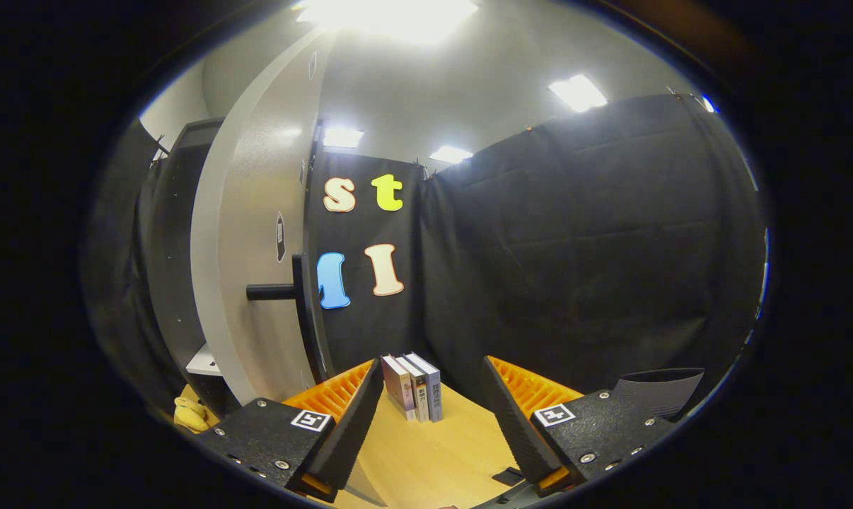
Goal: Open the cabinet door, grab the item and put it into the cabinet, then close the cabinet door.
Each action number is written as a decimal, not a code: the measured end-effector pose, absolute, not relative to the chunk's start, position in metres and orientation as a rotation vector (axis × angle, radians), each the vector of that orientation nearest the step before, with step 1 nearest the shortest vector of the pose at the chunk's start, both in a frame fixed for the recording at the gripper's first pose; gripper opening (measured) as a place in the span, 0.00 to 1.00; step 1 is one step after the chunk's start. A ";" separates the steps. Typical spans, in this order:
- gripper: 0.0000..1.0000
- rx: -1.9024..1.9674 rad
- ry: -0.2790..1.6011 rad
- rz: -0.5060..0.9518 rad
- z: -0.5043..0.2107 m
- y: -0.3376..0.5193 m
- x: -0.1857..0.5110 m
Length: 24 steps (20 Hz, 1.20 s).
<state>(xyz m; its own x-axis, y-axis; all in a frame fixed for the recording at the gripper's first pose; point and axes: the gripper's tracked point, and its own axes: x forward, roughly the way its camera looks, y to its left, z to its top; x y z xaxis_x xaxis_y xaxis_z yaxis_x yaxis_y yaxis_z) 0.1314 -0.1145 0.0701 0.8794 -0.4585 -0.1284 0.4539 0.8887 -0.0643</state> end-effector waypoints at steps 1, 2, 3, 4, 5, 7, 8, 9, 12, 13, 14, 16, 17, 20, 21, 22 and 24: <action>0.88 -0.031 0.142 -0.465 0.071 -0.109 0.132; 0.88 -0.030 0.141 -0.454 0.070 -0.104 0.132; 0.88 -0.028 0.140 -0.443 0.070 -0.100 0.132; 0.88 -0.026 0.139 -0.434 0.070 -0.095 0.132; 0.89 -0.025 0.138 -0.424 0.070 -0.090 0.133; 0.89 -0.019 0.136 -0.399 0.069 -0.078 0.134; 0.89 -0.016 0.136 -0.383 0.069 -0.070 0.135; 0.89 -0.016 0.135 -0.365 0.069 -0.063 0.136; 0.89 -0.009 0.138 -0.307 0.067 -0.037 0.143; 0.89 -0.006 0.142 -0.286 0.065 -0.029 0.147; 0.89 -0.004 0.142 -0.268 0.066 -0.020 0.148; 0.89 -0.011 0.142 -0.240 0.064 -0.005 0.155; 0.89 -0.010 0.142 -0.224 0.062 0.002 0.159; 0.89 0.001 0.143 -0.173 0.058 0.028 0.170; 0.90 0.002 0.143 -0.159 0.056 0.036 0.174; 0.90 0.004 0.144 -0.145 0.055 0.044 0.179; 0.90 0.012 0.147 -0.113 0.052 0.060 0.188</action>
<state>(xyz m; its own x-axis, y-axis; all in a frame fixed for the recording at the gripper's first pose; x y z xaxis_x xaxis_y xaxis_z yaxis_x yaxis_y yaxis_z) 0.1877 0.0600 0.0524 0.9828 -0.1116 -0.1472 0.1133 0.9936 0.0033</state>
